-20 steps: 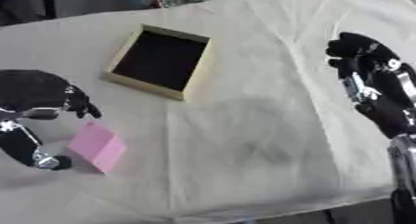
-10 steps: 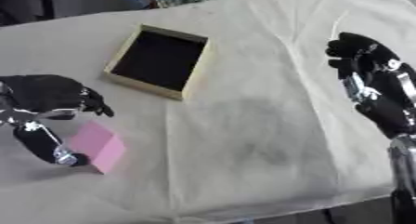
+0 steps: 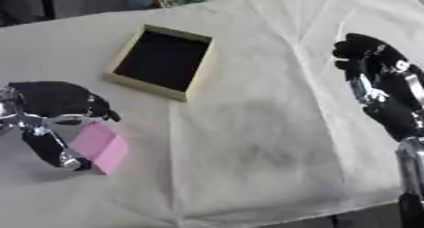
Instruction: Pick up objects on the table and place them in the box.
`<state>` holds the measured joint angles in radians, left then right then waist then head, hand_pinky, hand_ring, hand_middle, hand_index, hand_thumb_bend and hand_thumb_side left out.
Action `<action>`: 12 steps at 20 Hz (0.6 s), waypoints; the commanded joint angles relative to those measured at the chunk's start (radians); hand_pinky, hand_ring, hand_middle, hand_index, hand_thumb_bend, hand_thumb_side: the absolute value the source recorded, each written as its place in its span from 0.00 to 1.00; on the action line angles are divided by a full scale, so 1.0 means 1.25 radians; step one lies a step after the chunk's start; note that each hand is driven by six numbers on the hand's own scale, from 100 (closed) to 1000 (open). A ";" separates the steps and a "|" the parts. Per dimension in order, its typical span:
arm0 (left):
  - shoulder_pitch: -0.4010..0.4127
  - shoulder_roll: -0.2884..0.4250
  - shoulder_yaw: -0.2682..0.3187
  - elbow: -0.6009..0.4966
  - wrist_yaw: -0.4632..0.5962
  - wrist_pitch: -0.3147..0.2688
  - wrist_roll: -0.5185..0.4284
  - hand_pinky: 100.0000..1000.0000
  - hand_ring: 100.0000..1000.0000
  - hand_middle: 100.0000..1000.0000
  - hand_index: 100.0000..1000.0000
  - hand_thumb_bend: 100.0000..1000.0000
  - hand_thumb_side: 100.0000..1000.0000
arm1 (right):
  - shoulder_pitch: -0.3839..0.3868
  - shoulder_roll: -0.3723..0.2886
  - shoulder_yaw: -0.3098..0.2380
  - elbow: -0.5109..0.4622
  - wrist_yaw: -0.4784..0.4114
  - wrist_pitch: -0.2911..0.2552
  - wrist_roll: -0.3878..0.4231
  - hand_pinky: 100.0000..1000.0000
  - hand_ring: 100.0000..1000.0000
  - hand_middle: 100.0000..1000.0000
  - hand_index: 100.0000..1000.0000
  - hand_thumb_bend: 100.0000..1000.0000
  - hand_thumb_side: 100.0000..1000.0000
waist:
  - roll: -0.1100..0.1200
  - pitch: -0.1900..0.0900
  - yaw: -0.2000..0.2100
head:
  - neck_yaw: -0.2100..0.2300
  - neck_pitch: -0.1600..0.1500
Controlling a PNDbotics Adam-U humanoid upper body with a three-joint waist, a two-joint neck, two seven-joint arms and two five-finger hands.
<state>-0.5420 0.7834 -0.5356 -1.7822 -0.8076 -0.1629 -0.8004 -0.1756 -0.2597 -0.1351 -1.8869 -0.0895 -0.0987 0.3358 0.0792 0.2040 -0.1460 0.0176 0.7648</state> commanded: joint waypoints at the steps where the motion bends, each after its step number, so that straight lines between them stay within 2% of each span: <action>1: -0.006 0.014 0.005 -0.001 -0.004 -0.010 -0.015 0.82 0.73 0.70 0.92 0.47 0.33 | -0.007 -0.010 -0.001 -0.016 -0.003 -0.001 0.002 0.84 0.84 0.77 0.86 0.00 0.35 | -0.001 -0.011 0.001 | 0.000 0.004; 9: -0.007 0.010 0.007 0.011 -0.003 -0.012 -0.013 0.81 0.70 0.64 0.88 0.40 0.31 | -0.008 -0.010 -0.001 -0.016 -0.003 -0.002 0.002 0.84 0.84 0.77 0.86 0.00 0.35 | -0.003 -0.010 0.000 | 0.000 0.004; 12: -0.008 0.009 0.012 0.013 0.006 0.001 0.015 0.76 0.60 0.52 0.78 0.23 0.32 | -0.008 -0.010 -0.001 -0.015 -0.003 -0.002 0.002 0.84 0.84 0.77 0.87 0.00 0.35 | -0.003 -0.010 0.001 | -0.001 0.004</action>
<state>-0.5419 0.7829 -0.5376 -1.7612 -0.8043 -0.1666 -0.7963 -0.1757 -0.2597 -0.1351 -1.8869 -0.0895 -0.0985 0.3360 0.0786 0.2040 -0.1458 0.0170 0.7648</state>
